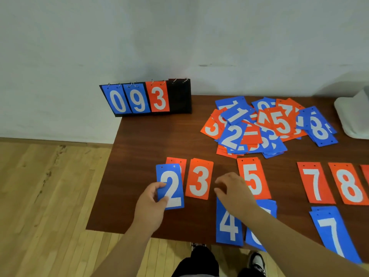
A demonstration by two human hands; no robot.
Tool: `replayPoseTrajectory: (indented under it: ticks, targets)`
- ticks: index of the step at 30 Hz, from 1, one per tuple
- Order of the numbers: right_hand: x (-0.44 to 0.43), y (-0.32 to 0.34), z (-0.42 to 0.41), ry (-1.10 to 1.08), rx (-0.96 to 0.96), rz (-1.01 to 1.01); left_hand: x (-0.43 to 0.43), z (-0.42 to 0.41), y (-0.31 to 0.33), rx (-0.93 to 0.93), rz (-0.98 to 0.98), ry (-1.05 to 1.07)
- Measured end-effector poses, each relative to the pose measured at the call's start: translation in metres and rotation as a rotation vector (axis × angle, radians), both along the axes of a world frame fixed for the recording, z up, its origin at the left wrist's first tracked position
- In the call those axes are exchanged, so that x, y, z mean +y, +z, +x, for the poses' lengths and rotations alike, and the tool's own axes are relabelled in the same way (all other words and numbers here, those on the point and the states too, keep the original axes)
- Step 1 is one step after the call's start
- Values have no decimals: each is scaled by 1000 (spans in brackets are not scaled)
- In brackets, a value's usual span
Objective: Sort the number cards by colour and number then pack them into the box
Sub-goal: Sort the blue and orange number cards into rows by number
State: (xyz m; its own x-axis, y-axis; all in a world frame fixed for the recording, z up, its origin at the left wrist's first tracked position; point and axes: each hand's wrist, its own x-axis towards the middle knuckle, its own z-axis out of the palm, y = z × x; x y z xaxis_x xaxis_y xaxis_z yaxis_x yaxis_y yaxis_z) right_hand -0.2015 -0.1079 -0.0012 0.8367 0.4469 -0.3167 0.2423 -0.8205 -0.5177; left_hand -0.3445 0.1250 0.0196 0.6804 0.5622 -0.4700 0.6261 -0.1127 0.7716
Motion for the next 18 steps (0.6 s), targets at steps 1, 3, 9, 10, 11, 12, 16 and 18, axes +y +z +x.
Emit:
replayPoseTrajectory:
  ticks: [1,3,9,10,11,12,16,18]
  targets:
    - [11,1,-6,20,12,-4,6,-7,-3,10,-21,-12]
    - [29,2,-16,40,36,7,13,-23,-10,47,-40,-72]
    - [51,-7,-29,107,45,-8,15,-63,-37,201,42,-353]
    - [52,-8,-29,105,45,-19,15,-65,-41,231,68,-398]
    - [52,-10,-28,103,46,-28,13,-66,-44,263,113,-444]
    - [52,-10,-28,101,46,-32,12,-65,-47,284,169,-483]
    - [51,-9,-23,98,44,-63,0,-57,-45,382,474,-616]
    - [50,-8,-21,95,31,-67,-4,-51,-41,403,546,-615]
